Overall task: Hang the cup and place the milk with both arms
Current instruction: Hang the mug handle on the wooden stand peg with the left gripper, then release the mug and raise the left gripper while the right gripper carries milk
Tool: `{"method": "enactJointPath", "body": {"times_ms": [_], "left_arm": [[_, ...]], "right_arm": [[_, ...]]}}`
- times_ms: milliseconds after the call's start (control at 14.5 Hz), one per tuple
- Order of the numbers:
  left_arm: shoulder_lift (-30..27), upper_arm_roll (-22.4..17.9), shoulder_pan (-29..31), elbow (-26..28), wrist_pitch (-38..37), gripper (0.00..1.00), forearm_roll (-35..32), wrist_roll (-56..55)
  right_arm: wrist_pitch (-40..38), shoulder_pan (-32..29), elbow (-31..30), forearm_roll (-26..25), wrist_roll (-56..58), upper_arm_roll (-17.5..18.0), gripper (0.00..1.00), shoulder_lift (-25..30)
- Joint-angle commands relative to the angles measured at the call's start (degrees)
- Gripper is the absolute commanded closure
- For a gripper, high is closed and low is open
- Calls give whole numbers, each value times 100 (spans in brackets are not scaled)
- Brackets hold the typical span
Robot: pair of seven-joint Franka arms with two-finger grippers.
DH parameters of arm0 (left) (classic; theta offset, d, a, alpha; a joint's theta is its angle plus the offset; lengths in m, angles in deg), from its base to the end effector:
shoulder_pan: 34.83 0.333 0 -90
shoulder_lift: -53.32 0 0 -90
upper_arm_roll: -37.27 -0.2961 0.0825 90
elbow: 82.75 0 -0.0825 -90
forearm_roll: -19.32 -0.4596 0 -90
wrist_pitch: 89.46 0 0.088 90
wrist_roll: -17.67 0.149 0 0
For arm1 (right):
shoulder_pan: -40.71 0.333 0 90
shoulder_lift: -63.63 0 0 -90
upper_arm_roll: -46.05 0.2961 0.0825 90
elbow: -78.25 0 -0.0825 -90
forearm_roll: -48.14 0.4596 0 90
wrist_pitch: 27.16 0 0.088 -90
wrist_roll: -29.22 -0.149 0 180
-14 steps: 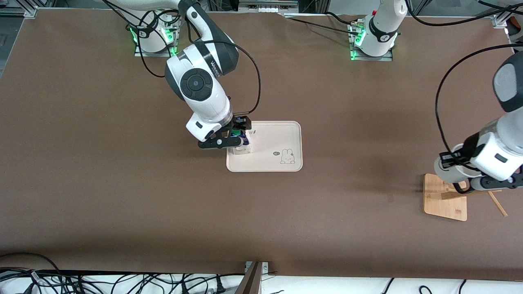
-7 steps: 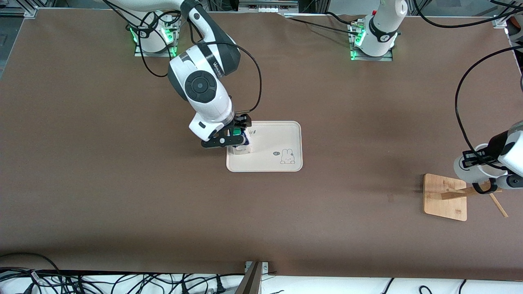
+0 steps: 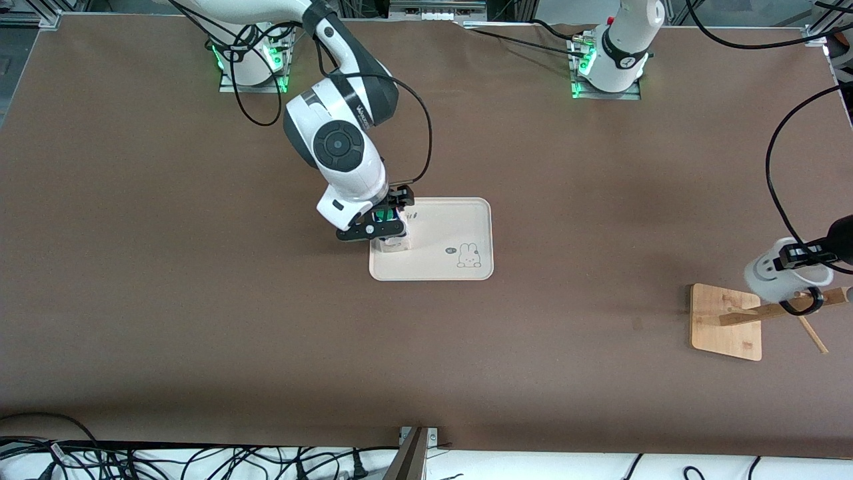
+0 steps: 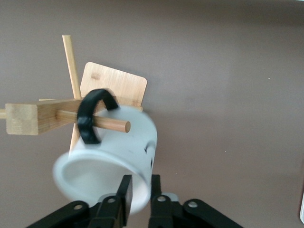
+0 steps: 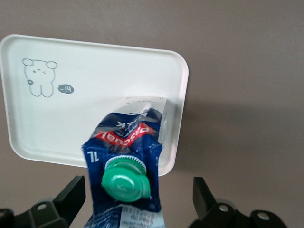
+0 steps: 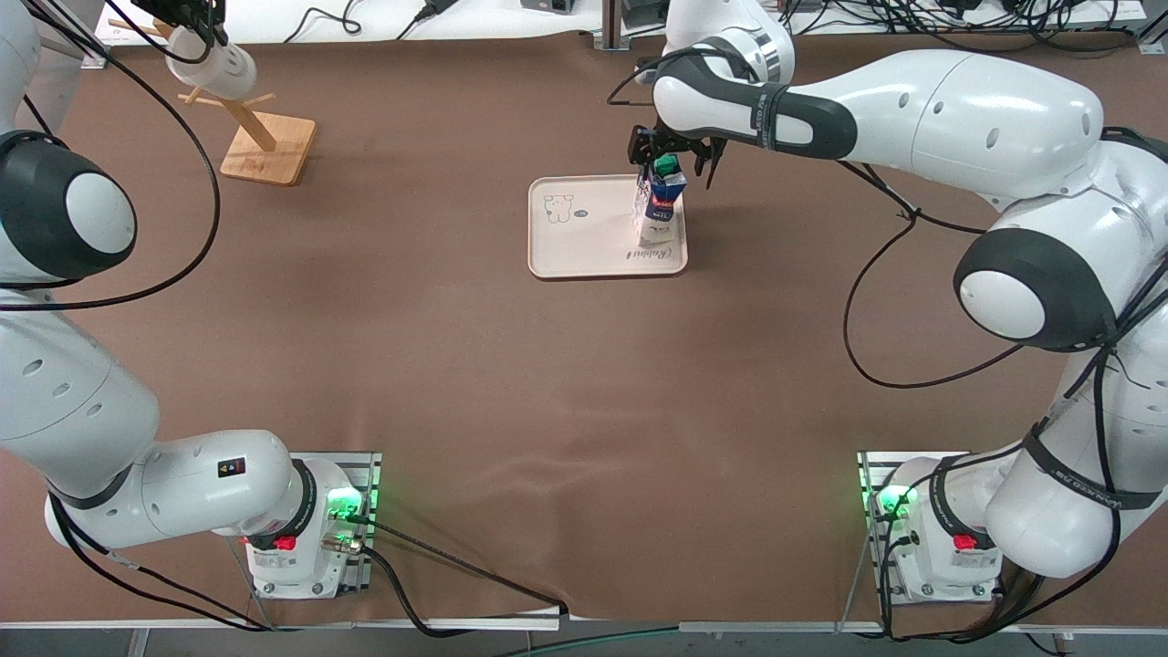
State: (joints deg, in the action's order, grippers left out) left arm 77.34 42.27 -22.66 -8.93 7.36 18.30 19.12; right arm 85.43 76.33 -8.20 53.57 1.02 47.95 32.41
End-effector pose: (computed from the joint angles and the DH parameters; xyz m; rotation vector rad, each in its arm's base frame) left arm 0.7402 0.1051 0.4393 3.1182 0.1636 -0.0232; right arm 0.5855 0.4593 0.2477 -3.0909 -0.1831 0.2020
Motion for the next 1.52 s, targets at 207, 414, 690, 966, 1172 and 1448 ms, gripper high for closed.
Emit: {"method": "enactJointPath", "body": {"times_ms": [207, 414, 690, 966, 1172, 1448], "left_arm": [[-81, 142, -275, -33, -488, 0, 14, -389], [-292, 150, -487, -51, -832, 0, -21, -549], [-486, 150, -724, -42, -1007, 0, -22, -531], [-949, -16, -969, 472, -597, 0, 5, -302], [-2353, -245, -1243, 2377, 440, 0, -13, -320], [-3033, -245, -1287, 3016, 567, 0, -74, 47]], "right_arm": [[79, 24, 32, -42, 95, -32, 0, -103], [87, 6, 49, -33, 236, -32, 24, -95], [79, -3, 58, -24, 254, -32, 41, -94], [26, 6, 75, -33, 245, -41, 48, -60], [0, 33, 76, -24, 192, -41, 54, 81], [-105, 33, 76, 2, 122, -58, 58, 326]]}}
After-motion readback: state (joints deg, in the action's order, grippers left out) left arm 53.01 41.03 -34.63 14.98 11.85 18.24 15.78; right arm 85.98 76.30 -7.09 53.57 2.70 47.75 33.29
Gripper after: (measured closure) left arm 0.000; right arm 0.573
